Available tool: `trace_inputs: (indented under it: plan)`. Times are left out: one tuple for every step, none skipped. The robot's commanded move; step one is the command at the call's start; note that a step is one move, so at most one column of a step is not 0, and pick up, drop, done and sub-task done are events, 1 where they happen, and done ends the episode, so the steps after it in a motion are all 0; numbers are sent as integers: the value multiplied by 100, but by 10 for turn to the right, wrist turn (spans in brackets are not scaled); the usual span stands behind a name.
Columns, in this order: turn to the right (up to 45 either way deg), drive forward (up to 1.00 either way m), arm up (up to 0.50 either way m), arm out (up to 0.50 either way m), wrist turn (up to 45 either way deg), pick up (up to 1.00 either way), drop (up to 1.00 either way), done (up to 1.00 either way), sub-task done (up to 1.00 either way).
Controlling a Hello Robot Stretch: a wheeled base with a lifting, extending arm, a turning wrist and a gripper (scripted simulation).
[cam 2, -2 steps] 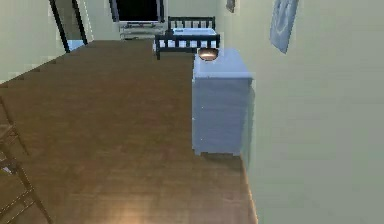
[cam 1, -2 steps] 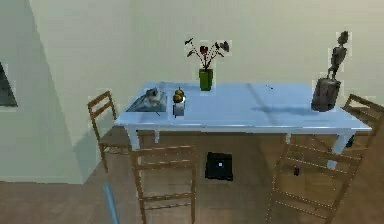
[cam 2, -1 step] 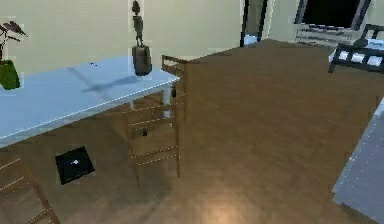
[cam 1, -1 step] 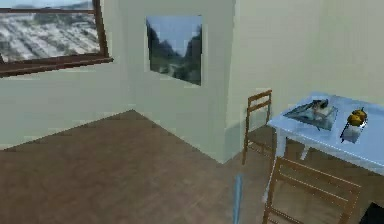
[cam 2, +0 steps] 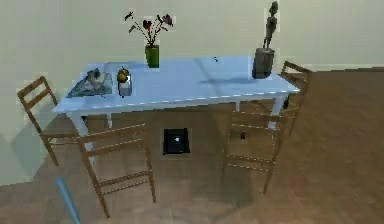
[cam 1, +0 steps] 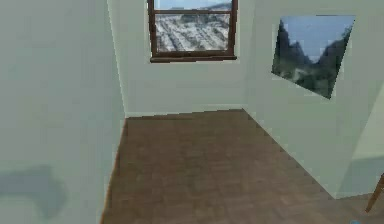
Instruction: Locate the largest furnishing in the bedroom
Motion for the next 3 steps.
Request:
trace_inputs:
  plan:
    - [0, 75, 0, 0, 0, 0, 0, 0, 0]
    - [450, 0, 0, 0, 0, 0, 0, 0, 0]
    - [90, 0, 0, 0, 0, 0, 0, 0, 0]
